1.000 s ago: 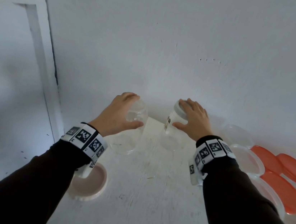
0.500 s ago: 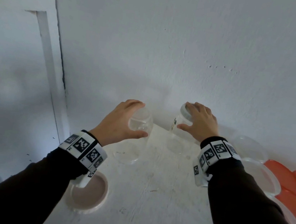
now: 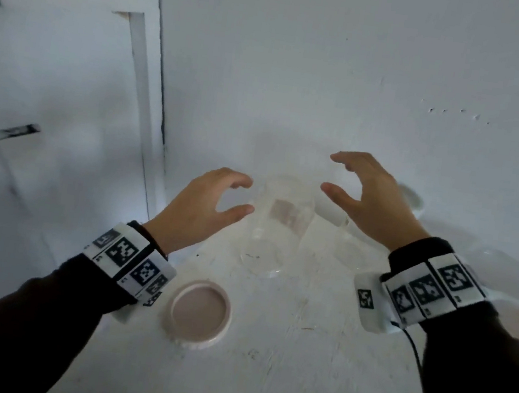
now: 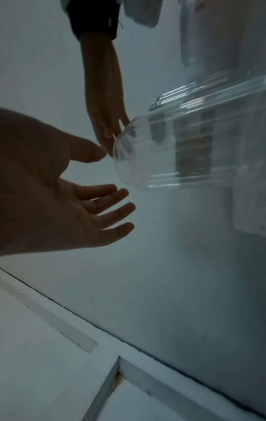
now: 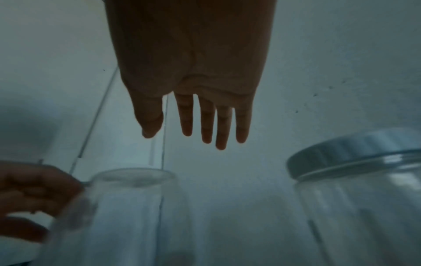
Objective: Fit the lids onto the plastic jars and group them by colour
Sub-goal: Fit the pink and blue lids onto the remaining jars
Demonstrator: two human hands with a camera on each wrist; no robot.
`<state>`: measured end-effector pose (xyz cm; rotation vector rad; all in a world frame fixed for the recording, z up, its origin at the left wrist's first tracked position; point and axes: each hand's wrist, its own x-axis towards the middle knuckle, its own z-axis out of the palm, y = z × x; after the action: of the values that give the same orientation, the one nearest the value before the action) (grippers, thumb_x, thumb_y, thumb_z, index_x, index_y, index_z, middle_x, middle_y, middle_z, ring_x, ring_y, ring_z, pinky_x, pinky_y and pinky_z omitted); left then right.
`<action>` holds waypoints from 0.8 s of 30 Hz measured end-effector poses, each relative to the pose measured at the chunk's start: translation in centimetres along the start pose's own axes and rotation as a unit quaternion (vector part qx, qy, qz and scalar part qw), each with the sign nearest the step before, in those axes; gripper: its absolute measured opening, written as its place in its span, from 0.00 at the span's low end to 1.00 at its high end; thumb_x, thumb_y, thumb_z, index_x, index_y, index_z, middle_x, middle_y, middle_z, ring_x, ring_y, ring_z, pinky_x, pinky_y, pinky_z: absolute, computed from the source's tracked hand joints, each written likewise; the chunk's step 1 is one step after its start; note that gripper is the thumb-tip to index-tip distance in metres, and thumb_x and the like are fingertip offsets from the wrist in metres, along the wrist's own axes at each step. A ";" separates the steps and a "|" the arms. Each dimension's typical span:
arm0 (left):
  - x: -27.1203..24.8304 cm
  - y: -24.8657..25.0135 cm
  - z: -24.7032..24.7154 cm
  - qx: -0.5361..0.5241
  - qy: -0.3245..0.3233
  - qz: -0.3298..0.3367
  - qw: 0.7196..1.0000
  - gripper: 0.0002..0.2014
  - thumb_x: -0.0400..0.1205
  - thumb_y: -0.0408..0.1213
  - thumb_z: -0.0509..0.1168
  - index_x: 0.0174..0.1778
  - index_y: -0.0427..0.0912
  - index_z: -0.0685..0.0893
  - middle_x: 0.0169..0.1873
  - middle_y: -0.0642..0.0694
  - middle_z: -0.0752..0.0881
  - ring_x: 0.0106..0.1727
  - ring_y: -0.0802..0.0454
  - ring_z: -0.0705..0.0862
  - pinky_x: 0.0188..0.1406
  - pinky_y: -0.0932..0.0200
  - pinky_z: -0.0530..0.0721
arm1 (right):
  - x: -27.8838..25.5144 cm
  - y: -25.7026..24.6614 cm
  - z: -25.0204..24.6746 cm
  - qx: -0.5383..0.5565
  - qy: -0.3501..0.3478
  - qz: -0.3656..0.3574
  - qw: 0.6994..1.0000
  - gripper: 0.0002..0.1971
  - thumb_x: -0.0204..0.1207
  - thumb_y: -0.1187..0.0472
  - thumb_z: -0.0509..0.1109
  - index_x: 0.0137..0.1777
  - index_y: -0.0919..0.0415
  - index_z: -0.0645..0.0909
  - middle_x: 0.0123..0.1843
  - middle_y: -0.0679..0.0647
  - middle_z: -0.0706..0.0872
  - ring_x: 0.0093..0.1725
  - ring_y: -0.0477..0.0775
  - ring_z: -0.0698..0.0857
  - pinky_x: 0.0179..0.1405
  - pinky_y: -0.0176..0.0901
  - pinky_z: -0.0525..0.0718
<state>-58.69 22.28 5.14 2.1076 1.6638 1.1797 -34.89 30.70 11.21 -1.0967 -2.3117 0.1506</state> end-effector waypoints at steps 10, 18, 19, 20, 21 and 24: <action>-5.4 -1.2 0.0 0.092 -0.371 -0.001 0.924 0.27 0.77 0.45 0.70 0.72 0.51 0.72 0.70 0.57 0.72 0.69 0.61 0.69 0.72 0.61 0.68 | 0.2 -4.0 4.5 -0.092 -0.215 -0.049 0.971 0.46 0.67 0.46 0.76 0.80 0.39 0.52 0.83 0.51 0.50 0.79 0.60 0.53 0.73 0.59 0.65; -6.1 -1.6 1.5 0.157 -0.504 0.012 0.849 0.48 0.67 0.54 0.76 0.80 0.55 0.57 0.80 0.53 0.53 0.80 0.54 0.51 0.78 0.47 0.58 | -0.9 -4.1 2.8 -0.142 -0.170 -0.033 0.975 0.47 0.57 0.45 0.82 0.76 0.38 0.61 0.71 0.53 0.59 0.66 0.58 0.63 0.51 0.51 0.79; -6.1 -1.6 1.6 0.160 -0.511 0.009 0.844 0.49 0.67 0.53 0.77 0.80 0.54 0.57 0.80 0.53 0.53 0.79 0.53 0.51 0.78 0.46 0.58 | -1.1 -4.1 2.5 -0.146 -0.159 -0.025 0.976 0.46 0.56 0.44 0.82 0.75 0.40 0.63 0.71 0.52 0.59 0.66 0.58 0.64 0.50 0.52 0.79; -6.1 -1.6 1.6 0.160 -0.516 0.005 0.841 0.49 0.67 0.53 0.77 0.80 0.54 0.57 0.80 0.53 0.54 0.79 0.53 0.51 0.78 0.46 0.58 | -1.4 -4.0 2.3 -0.148 -0.149 -0.014 0.978 0.46 0.56 0.44 0.82 0.74 0.42 0.64 0.71 0.52 0.60 0.66 0.58 0.66 0.49 0.53 0.80; -6.1 -1.5 1.7 0.158 -0.518 0.003 0.840 0.49 0.67 0.53 0.77 0.80 0.54 0.56 0.80 0.53 0.55 0.79 0.53 0.52 0.78 0.47 0.59 | -1.6 -4.0 2.1 -0.150 -0.140 -0.003 0.979 0.46 0.55 0.45 0.83 0.73 0.44 0.64 0.71 0.52 0.60 0.65 0.58 0.67 0.49 0.53 0.80; -6.2 -1.3 1.7 0.158 -0.516 0.002 0.842 0.48 0.67 0.51 0.77 0.80 0.54 0.57 0.79 0.54 0.57 0.78 0.54 0.54 0.77 0.49 0.62 | -2.3 -3.5 2.0 -0.145 -0.112 0.028 0.983 0.45 0.56 0.48 0.83 0.70 0.55 0.64 0.70 0.53 0.63 0.62 0.58 0.71 0.46 0.50 0.78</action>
<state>-58.76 17.75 0.41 2.2314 1.3058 -0.3267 -37.18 26.96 9.63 -1.3482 -2.5629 -0.0461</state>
